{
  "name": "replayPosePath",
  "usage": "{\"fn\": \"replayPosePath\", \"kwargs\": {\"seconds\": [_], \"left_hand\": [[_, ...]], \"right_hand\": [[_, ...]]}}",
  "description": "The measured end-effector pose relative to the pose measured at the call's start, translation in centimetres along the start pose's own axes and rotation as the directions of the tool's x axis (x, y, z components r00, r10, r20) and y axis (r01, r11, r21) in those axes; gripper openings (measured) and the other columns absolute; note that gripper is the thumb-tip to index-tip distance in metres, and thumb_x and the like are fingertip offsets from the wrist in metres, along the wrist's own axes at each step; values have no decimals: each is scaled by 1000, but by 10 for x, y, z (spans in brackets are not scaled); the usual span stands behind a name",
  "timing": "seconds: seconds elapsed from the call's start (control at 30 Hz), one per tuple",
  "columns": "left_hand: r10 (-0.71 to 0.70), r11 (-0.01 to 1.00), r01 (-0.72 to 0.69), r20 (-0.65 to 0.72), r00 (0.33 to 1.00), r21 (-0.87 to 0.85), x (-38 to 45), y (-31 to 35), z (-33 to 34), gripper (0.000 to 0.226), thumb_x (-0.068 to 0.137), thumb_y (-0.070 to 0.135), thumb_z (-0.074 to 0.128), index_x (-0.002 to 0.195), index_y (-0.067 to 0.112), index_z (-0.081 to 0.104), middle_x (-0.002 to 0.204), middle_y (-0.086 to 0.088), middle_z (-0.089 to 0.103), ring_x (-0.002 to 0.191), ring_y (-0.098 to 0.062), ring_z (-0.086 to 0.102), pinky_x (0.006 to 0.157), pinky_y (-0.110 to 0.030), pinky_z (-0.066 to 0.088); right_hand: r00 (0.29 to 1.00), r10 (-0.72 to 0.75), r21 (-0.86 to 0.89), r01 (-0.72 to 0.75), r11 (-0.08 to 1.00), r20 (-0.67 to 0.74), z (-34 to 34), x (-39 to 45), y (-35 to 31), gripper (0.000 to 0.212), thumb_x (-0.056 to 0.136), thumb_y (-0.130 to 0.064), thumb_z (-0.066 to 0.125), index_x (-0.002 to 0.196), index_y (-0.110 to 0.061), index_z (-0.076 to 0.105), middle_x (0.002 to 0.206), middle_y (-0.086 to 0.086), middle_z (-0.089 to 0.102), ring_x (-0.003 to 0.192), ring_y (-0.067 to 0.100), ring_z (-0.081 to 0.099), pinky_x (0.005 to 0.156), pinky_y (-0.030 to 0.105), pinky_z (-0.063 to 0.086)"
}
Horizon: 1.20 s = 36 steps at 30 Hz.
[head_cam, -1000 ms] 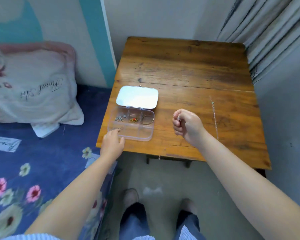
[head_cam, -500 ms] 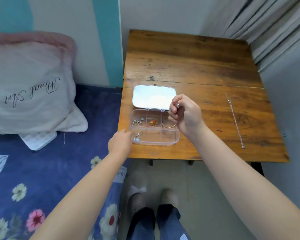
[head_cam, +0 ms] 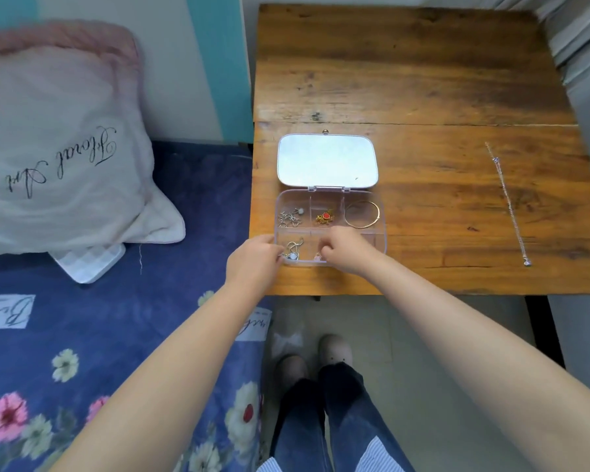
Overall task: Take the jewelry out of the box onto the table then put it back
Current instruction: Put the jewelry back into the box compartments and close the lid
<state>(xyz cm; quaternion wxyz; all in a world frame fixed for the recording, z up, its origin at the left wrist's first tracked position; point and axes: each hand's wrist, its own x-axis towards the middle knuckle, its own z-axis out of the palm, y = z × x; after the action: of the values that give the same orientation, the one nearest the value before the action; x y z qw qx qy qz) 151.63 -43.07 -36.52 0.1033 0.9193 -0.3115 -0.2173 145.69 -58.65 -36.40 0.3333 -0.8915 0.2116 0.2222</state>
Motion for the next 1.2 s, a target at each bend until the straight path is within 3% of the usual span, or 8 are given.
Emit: {"fn": "replayPosePath", "kwargs": {"seconds": [0.27, 0.43, 0.53, 0.57, 0.83, 0.93, 1.07, 1.2], "left_hand": [[62, 995, -63, 16, 998, 82, 4, -2, -3, 26, 94, 21, 47, 106, 12, 68, 153, -1, 28, 126, -21, 45, 80, -33, 50], [69, 989, -74, 44, 997, 127, 7, -1, -10, 24, 92, 28, 50, 107, 19, 67, 151, 2, 31, 127, -17, 45, 81, -32, 49], [73, 992, -77, 51, 996, 98, 10, -2, -11, 24, 91, 28, 53, 106, 18, 68, 149, 2, 35, 121, -17, 51, 79, -33, 50], [75, 994, -79, 51, 996, 81, 11, -3, -11, 24, 91, 28, 54, 107, 17, 68, 148, 2, 37, 120, -17, 52, 79, -34, 51], [28, 989, -28, -3, 1000, -143, 10, -1, -6, 29, 85, 14, 62, 113, 9, 58, 140, -5, 46, 118, -23, 53, 89, -34, 46], [-239, 715, 136, -57, 969, -686, 6, -3, -3, 14, 88, 2, 50, 97, 12, 53, 118, -10, 60, 102, -22, 59, 81, -26, 46], [-505, 221, 407, 253, 825, -886, 22, -2, -6, 24, 95, 19, 34, 112, 12, 49, 110, -3, 55, 96, -19, 55, 80, -33, 47], [-396, 481, 459, 282, 874, -747, 28, 15, -2, 31, 95, 30, 39, 115, 12, 53, 95, 4, 53, 91, -17, 50, 87, -40, 47]], "right_hand": [[816, 77, 152, 14, 988, -573, -64, 11, 33, 26, 83, 2, 48, 106, 9, 58, 113, 28, 62, 107, 36, 54, 84, 28, 32], [818, 438, 452, -252, 855, -373, -91, 64, 51, 34, 90, -9, 42, 120, 5, 47, 129, 20, 52, 118, 35, 47, 97, 34, 38], [778, 514, 580, -244, 777, -361, -87, 78, 56, 25, 83, 1, 43, 99, 9, 60, 101, 18, 61, 114, 27, 52, 72, 33, 46], [777, 537, 647, -230, 727, -328, -85, 80, 56, 26, 82, 5, 43, 101, 9, 61, 97, 18, 61, 82, 27, 53, 64, 27, 45], [840, 344, 773, 132, 620, -420, -92, 57, 50, 25, 83, 9, 48, 105, 8, 59, 94, 9, 58, 70, 8, 55, 59, 11, 41], [890, 187, 715, 193, 672, -416, -91, 18, 65, 26, 83, 8, 53, 109, 10, 57, 106, 6, 58, 69, -12, 59, 66, -1, 45], [949, 196, 683, 27, 730, -247, -71, -20, 86, 35, 84, 15, 43, 116, 6, 53, 127, 15, 52, 117, 21, 50, 100, 22, 43], [925, 361, 756, -151, 637, -120, -39, -23, 68, 34, 91, -7, 45, 124, 2, 46, 134, 17, 49, 117, 26, 49, 101, 39, 41]]}}
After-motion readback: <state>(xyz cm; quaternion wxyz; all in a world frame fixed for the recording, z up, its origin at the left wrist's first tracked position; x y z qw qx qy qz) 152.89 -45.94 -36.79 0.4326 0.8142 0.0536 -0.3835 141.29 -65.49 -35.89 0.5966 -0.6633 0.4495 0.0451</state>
